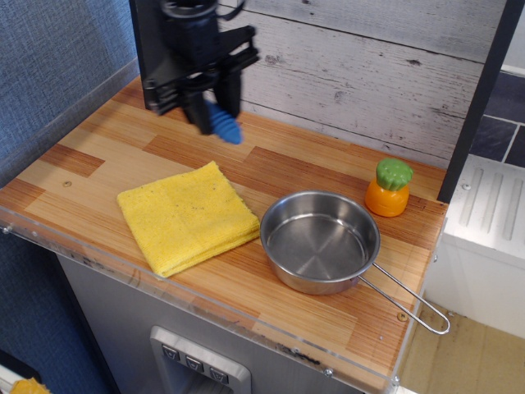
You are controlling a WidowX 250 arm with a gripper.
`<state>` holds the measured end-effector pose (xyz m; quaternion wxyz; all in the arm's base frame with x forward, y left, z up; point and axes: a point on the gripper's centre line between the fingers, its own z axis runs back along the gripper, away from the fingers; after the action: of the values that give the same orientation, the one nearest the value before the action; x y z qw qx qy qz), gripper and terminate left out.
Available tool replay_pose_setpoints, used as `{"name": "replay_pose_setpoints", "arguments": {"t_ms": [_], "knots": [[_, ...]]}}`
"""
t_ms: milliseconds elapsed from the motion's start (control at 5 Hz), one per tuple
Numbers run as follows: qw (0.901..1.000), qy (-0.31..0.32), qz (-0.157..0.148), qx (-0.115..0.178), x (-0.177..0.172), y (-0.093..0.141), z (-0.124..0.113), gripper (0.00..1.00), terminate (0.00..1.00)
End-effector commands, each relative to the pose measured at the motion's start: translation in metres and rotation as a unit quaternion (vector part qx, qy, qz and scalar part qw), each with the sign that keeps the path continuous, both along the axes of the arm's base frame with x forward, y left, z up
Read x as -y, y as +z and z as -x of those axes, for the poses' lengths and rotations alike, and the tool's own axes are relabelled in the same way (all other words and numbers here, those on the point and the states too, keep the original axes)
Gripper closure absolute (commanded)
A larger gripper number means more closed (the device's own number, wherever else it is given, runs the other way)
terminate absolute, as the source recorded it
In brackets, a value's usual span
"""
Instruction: Place the spoon on the cloth
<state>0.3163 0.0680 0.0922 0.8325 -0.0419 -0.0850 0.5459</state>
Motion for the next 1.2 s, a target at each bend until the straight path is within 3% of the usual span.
{"name": "replay_pose_setpoints", "arguments": {"t_ms": [0, 600, 1000], "knots": [[0.9999, -0.008, -0.014, 0.001, -0.022, 0.008, 0.030, 1.00, 0.00], [0.9968, -0.039, -0.048, -0.050, -0.024, -0.037, 0.040, 1.00, 0.00], [0.9957, -0.049, -0.050, -0.059, -0.023, -0.050, 0.033, 1.00, 0.00]]}}
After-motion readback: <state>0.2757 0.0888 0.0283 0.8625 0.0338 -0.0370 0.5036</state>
